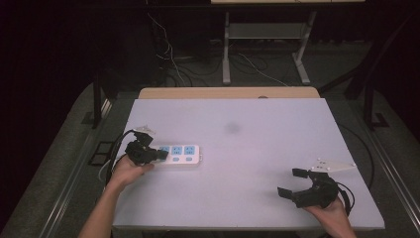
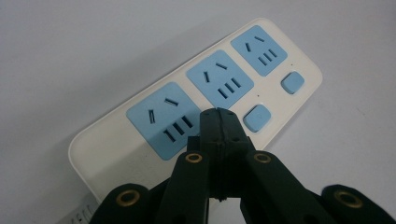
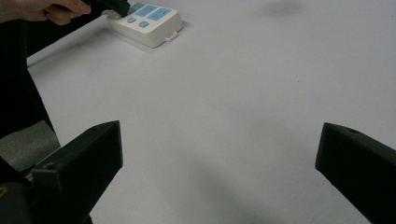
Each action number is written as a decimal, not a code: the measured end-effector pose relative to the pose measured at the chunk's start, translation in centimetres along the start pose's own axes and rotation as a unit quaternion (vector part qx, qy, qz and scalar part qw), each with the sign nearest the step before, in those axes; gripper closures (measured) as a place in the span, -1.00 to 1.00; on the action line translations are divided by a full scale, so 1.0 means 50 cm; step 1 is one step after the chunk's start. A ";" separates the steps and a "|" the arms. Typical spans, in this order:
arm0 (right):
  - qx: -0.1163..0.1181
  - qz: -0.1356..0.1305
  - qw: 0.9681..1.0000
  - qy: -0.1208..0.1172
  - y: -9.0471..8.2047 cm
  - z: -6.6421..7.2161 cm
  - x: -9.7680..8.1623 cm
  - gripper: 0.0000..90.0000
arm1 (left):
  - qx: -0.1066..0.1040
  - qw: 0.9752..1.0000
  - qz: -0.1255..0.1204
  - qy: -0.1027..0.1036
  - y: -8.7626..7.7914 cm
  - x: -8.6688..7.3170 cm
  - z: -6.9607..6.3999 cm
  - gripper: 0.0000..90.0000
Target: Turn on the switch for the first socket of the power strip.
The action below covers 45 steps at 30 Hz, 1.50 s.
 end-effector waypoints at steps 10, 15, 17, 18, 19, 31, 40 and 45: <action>0.000 -0.001 1.000 0.000 0.000 0.001 0.000 -1.00 | 0.009 1.000 -0.014 0.007 -0.018 0.016 -0.013 0.99; 0.000 -0.002 1.000 0.000 -0.001 0.002 0.001 -1.00 | 0.014 1.000 -0.022 0.010 -0.030 0.026 -0.025 0.99; 0.001 -0.003 1.000 0.001 -0.001 0.002 0.001 -1.00 | 0.017 0.999 -0.025 0.011 -0.037 0.027 -0.029 0.99; 0.001 -0.003 1.000 0.001 -0.001 0.002 0.001 -1.00 | 0.020 0.999 -0.026 0.010 -0.041 0.027 -0.031 0.99; 0.001 -0.004 1.000 0.001 -0.001 0.002 0.001 -1.00 | 0.021 0.999 -0.031 0.009 -0.046 0.026 -0.033 0.99; 0.003 -0.009 1.000 0.002 -0.002 0.003 0.001 -1.00 | 0.033 0.996 -0.081 0.013 -0.099 0.009 -0.071 0.86; 0.003 -0.011 1.000 0.002 -0.001 0.003 0.002 -1.00 | 0.022 0.993 -0.118 0.013 -0.108 -0.013 -0.103 0.60; 0.003 -0.010 1.000 0.002 0.000 0.003 0.001 -1.00 | 0.015 0.990 -0.136 0.017 -0.107 -0.024 -0.127 0.45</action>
Point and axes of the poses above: each handheld gripper's, and its own axes: y roughly forward along the jaws, x roughly out of its top, z roughly to its left, the point moved 1 cm from there along y, roughly forward along the jaws, and after that the axes turned 2 degrees about -x, right-handed, at the moved point
